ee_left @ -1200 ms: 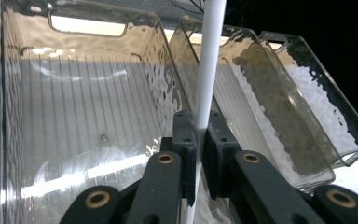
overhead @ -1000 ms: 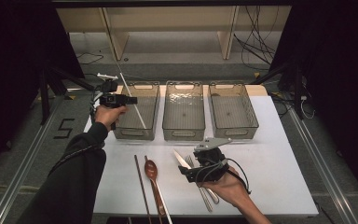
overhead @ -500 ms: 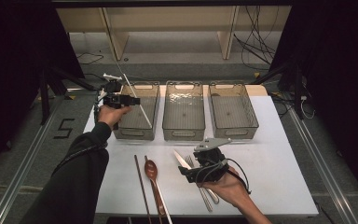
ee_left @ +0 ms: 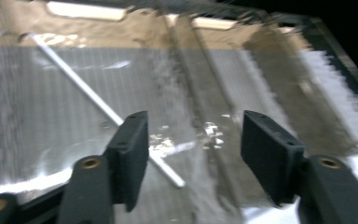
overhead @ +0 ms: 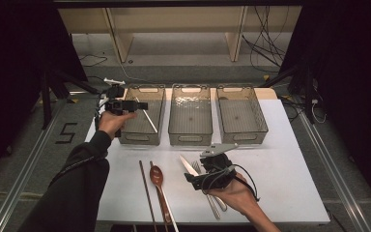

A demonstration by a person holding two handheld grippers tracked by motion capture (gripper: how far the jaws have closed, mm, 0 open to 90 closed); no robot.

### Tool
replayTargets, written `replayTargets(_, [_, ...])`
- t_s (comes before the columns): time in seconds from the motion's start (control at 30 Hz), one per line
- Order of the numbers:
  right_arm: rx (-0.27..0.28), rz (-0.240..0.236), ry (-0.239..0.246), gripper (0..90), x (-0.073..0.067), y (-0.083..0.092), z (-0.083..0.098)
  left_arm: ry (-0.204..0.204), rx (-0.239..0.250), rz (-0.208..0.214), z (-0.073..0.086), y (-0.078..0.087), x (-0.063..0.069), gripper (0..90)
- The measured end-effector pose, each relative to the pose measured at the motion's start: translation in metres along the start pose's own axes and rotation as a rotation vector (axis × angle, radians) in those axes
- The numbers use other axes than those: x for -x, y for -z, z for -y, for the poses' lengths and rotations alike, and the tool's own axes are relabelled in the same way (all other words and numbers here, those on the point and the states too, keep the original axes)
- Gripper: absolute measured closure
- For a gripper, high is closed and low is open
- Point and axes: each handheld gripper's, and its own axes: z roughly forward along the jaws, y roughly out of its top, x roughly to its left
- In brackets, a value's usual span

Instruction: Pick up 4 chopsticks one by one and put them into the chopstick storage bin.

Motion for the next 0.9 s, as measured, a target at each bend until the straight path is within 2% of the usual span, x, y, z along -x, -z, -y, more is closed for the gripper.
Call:
replayTargets(0.03, [-0.003,-0.003,-0.001,29.2,-0.001,0.0,0.0,-0.012,0.014,0.013,0.003,0.005,0.003,35.5])
replayTargets(0.07, [-0.009,0.0,-0.004,29.2,-0.002,-0.001,0.0,-0.047,0.024,0.011,0.007,0.011,0.008,33.6])
replayTargets(0.17, [-0.03,-0.004,0.006,29.2,-0.005,-0.005,0.0,-0.103,0.039,0.034,0.018,0.025,0.018,29.5])
replayTargets(0.37, [-0.073,0.0,0.024,29.2,-0.017,-0.019,0.001,-0.134,0.109,0.088,0.048,0.055,0.03,24.8])
replayTargets(0.43, [-0.097,-0.001,0.032,29.2,-0.021,-0.025,0.003,-0.161,0.094,0.086,0.058,0.059,0.035,23.3])
replayTargets(0.53, [-0.123,-0.004,0.034,29.2,-0.027,-0.034,0.005,-0.197,0.098,0.092,0.074,0.065,0.043,22.3])
replayTargets(0.63, [-0.174,-0.01,0.056,29.1,-0.036,-0.046,0.011,-0.224,0.095,0.08,0.09,0.067,0.049,21.1])
replayTargets(0.67, [-0.174,-0.01,0.056,29.1,-0.036,-0.046,0.011,-0.232,0.096,0.073,0.095,0.067,0.05,21.1])
replayTargets(0.77, [-0.214,-0.022,0.078,28.6,-0.044,-0.055,0.015,-0.24,0.09,0.081,0.109,0.069,0.053,20.2])
replayTargets(0.9, [-0.249,-0.039,0.097,28.7,-0.053,-0.062,0.019,-0.25,0.107,0.08,0.12,0.075,0.055,19.7])
